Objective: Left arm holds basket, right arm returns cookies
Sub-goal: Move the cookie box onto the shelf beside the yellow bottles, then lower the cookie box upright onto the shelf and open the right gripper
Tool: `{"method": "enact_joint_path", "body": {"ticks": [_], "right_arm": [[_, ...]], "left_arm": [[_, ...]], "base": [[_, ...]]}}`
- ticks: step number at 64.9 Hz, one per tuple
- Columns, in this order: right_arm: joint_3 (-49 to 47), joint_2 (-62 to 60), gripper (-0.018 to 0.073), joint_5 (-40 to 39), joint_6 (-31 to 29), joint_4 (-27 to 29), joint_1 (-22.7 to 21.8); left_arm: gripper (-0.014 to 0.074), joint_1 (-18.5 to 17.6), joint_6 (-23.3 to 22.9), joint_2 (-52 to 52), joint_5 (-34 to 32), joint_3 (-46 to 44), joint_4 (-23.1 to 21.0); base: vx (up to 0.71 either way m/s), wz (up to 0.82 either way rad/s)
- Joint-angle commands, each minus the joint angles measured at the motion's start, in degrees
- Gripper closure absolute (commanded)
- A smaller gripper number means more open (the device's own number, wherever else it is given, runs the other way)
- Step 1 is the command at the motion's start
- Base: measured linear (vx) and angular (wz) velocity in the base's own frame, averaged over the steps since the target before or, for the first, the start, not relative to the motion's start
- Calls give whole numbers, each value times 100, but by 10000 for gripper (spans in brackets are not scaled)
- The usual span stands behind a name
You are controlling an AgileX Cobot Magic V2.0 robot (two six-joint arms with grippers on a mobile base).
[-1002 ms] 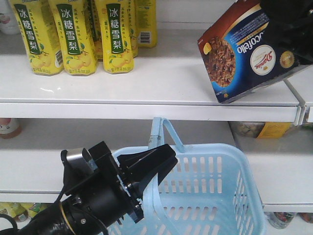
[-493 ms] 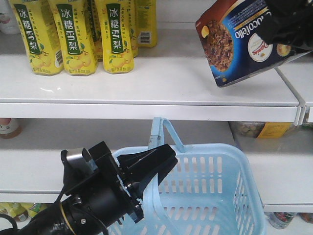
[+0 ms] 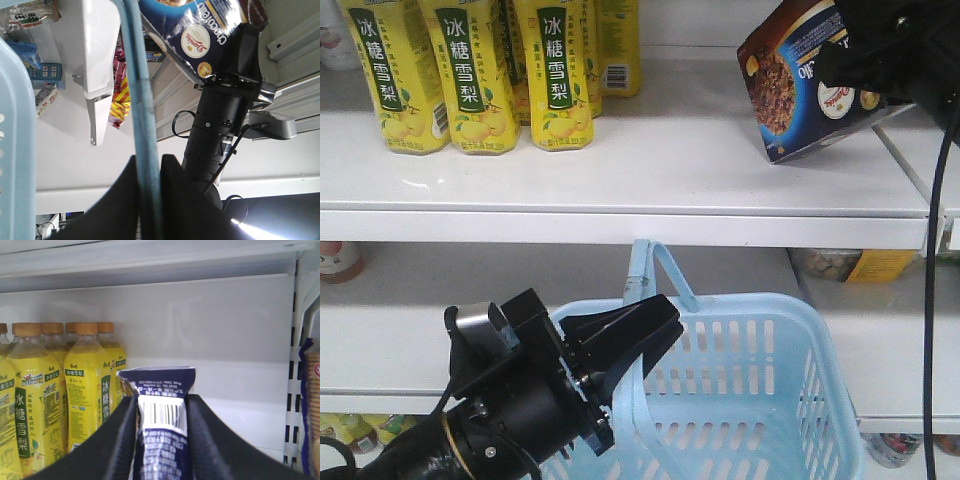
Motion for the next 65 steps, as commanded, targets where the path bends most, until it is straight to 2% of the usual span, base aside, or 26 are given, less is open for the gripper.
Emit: {"method": "enact_joint_path", "body": {"ticks": [1,34,48,65], "right_arm": [[-187,-81,566,-153,24,52,-37],[-168,-62,566,1805,155,46,-25],[-168,-62,564,2009,155,99,-25],[-168,-71,562,2835,155,251,-25]], "left_arm": [[599,26,86,-225,-1640,-183,-262],[599,26,86,-225,-1640,-183,-262],[599,26,86,-225,-1640,-183,-262],[599,26,86,-225,-1640,-183,-262]], "base": [[0,0],[0,0],[0,0],[0,0]]}}
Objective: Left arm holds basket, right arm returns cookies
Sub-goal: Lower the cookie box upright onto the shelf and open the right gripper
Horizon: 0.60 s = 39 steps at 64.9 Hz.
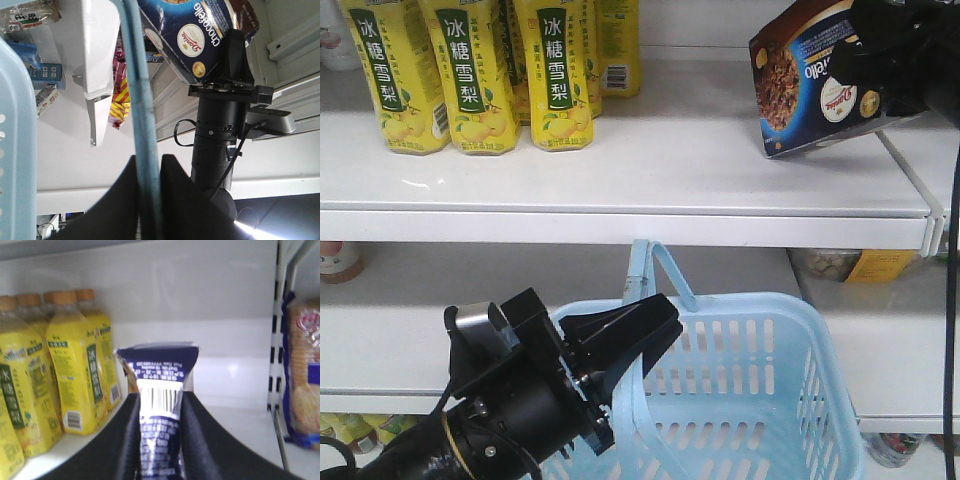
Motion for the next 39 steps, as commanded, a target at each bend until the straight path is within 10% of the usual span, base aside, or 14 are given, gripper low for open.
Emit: {"method": "enact_joint_path", "body": {"ticks": [1,39], "right_arm": [[45,91,562,1264,-4,89,-25],[45,8,512,1399,-43,243,-25]], "left_arm": [[599,26,86,-225,-1640,-183,-262],[599,26,86,-225,-1640,-183,-262]], "base": [[0,0],[0,0]]}}
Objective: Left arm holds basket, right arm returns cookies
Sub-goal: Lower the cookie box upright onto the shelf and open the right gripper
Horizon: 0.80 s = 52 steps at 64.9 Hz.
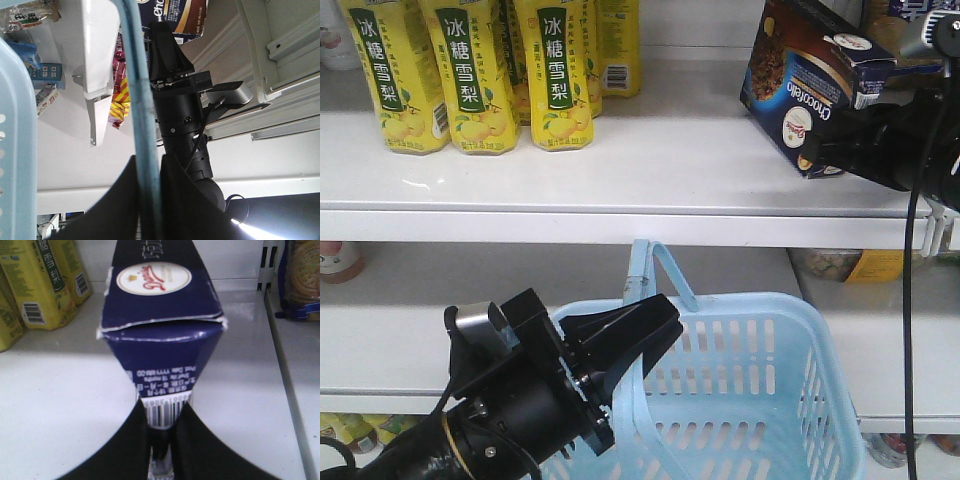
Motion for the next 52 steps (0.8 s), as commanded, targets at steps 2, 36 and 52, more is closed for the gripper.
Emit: {"method": "enact_joint_path", "body": {"ticks": [2,36,52], "right_arm": [[-120,-194,488,-80,-48,-5,-25],[-120,-925,-34,-231,-43,0,-25],[-120,-1624,-17,52,-43,9,-25]], "left_arm": [[599,26,86,-225,-1640,-183,-262],[599,26,86,-225,-1640,-183,-262],[599,26,86,-225,-1640,-183,-262]], "base": [[0,0],[0,0],[0,0]]}}
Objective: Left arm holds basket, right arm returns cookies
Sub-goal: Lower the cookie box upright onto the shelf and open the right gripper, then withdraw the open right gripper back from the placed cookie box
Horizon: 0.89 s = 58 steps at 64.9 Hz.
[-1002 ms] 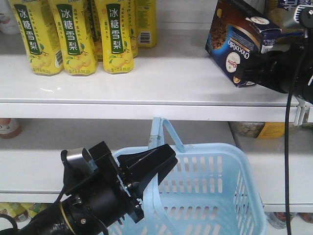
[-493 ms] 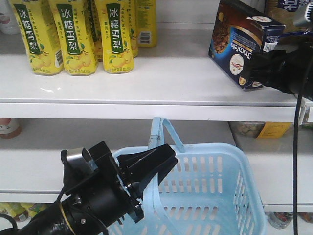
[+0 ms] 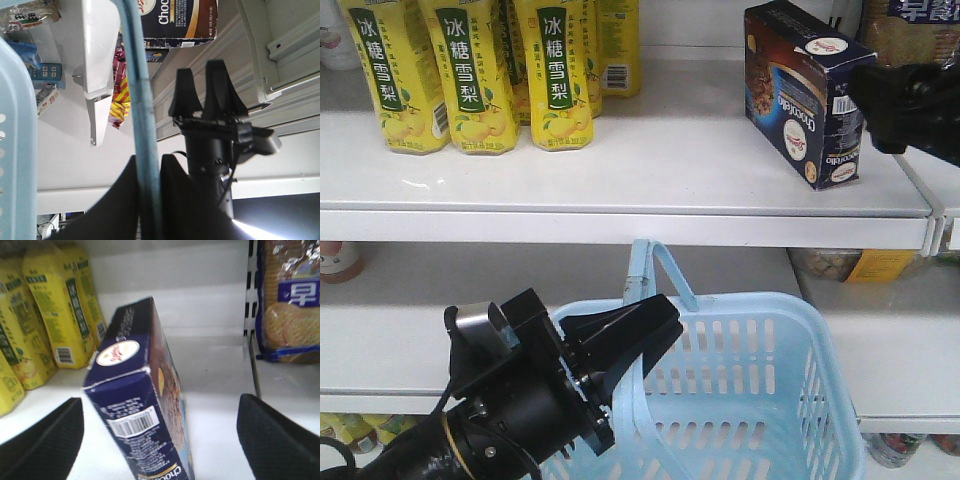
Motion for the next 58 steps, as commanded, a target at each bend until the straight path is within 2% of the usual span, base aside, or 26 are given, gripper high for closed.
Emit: {"method": "enact_joint_path", "body": {"ticks": [1,13,23,35,47,58], "right_arm": [[-166,-410,-15,-220,-48,-2,-25],[-166,-1138,21,195,-54,-8,-25],[-166,-1775,90,515,-81,-156,-25],[-166,-2498,286,1192,-139,-394,-25],[-166,-3180,578,2056,-366,-389,-25],[-166,-3769,570,2408,-572,-457,-25]], "left_arm": [[599,26,86,-225,-1640,-183,-262],[599,26,86,-225,-1640,-183,-262],[599,26,86,-225,-1640,-183,-262],[599,26,86,-225,-1640,-183,-262],[599,26,86,-225,-1640,-183,-262],[599,26,86,-225,-1640,-183,-262]], "base": [[0,0],[0,0],[0,0],[0,0],[0,0],[0,0]]}}
